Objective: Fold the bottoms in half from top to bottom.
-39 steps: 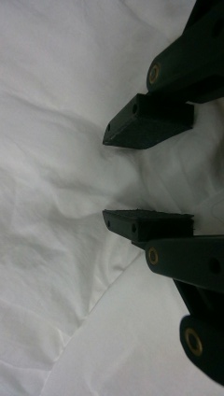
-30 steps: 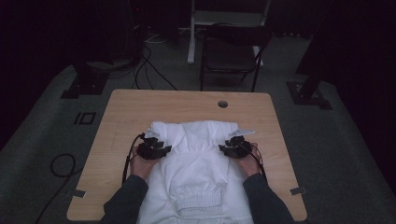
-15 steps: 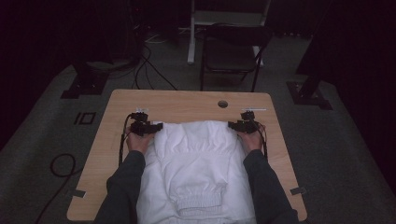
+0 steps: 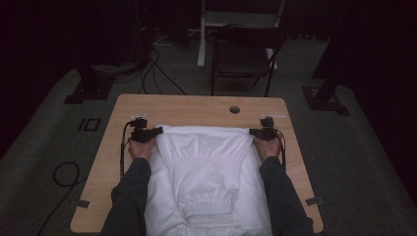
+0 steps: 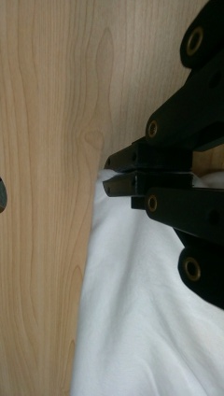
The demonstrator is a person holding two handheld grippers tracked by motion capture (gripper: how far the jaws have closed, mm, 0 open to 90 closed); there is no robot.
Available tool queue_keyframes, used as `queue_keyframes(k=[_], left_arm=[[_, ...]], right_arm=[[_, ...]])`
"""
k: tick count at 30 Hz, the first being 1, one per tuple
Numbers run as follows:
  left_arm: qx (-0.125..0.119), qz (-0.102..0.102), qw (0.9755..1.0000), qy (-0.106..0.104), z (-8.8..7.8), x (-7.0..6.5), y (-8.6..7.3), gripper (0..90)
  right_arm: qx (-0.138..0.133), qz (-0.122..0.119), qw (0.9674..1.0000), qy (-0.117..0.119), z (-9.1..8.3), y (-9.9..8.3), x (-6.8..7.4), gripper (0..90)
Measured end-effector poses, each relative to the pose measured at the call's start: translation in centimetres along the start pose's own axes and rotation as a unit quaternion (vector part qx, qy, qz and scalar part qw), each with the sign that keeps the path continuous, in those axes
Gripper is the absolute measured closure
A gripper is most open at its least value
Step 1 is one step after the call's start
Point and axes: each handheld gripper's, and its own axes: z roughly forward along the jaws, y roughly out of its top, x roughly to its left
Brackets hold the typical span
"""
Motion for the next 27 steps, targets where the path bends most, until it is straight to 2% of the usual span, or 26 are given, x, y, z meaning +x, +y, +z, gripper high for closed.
queue_keyframes(k=[1, 2, 4, 6, 8, 10, 11, 13, 14, 18, 21, 23, 24, 26, 27], left_arm=[[-0.007, -0.004, 0.9999, 0.015, -0.2, -0.1, 0.2, 80.3], [-0.012, -0.007, 0.9996, 0.023, -0.4, -0.1, 0.3, 68.5], [-0.025, -0.007, 0.9986, 0.047, -0.8, -0.1, 0.7, 58.4], [-0.043, -0.015, 0.9973, 0.058, -1.2, 0.0, 1.1, 48.1], [-0.050, -0.019, 0.9970, 0.056, -1.2, 0.1, 1.3, 39.9], [-0.031, -0.008, 0.9986, 0.041, -0.6, 0.1, 1.4, 33.6], [-0.014, 0.000, 0.9992, 0.038, -0.1, 0.0, 1.4, 31.2], [0.006, 0.008, 0.9995, 0.031, 0.8, -0.1, 1.1, 27.9], [0.016, 0.009, 0.9993, 0.033, 1.3, -0.1, 0.9, 27.8], [0.061, 0.014, 0.9973, 0.040, 2.7, 0.2, 0.1, 28.0], [0.068, 0.017, 0.9968, 0.038, 2.7, 0.6, 0.1, 32.0], [0.075, 0.019, 0.9964, 0.035, 2.6, 0.7, 0.2, 43.0], [0.082, 0.019, 0.9962, 0.021, 2.6, 0.8, 0.1, 49.2], [0.097, 0.027, 0.9949, 0.007, 2.8, 0.6, 0.0, 67.5], [0.099, 0.027, 0.9947, 0.004, 2.9, 0.6, 0.0, 73.2]], right_arm=[[-0.001, -0.003, 1.0000, -0.005, 0.0, 0.0, 0.1, 88.8], [0.001, -0.012, 0.9999, -0.004, 0.3, 0.0, 0.4, 85.4], [-0.006, -0.016, 0.9998, 0.005, 0.3, 0.2, 0.6, 70.0], [-0.014, -0.011, 0.9997, 0.015, 0.0, 0.5, 0.5, 57.2], [-0.026, -0.010, 0.9994, 0.019, -0.3, 1.0, 0.5, 44.0], [-0.030, -0.005, 0.9990, 0.033, -0.3, 1.3, 0.4, 35.8], [-0.022, -0.001, 0.9991, 0.037, -0.1, 1.4, 0.4, 32.0], [-0.006, -0.008, 0.9993, 0.036, 0.4, 1.5, 0.5, 27.6], [0.008, -0.012, 0.9993, 0.035, 0.9, 1.4, 0.6, 27.4], [0.030, -0.025, 0.9987, 0.033, 1.9, 1.0, 1.0, 27.4], [0.040, -0.038, 0.9983, 0.018, 2.1, 0.9, 1.3, 31.2], [0.046, -0.041, 0.9981, -0.001, 1.9, 1.0, 1.4, 41.5], [0.050, -0.042, 0.9979, -0.005, 1.8, 1.0, 1.4, 51.2], [0.059, -0.045, 0.9972, 0.010, 1.8, 1.0, 1.5, 72.1], [0.065, -0.048, 0.9966, 0.012, 1.9, 1.0, 1.5, 80.3]])
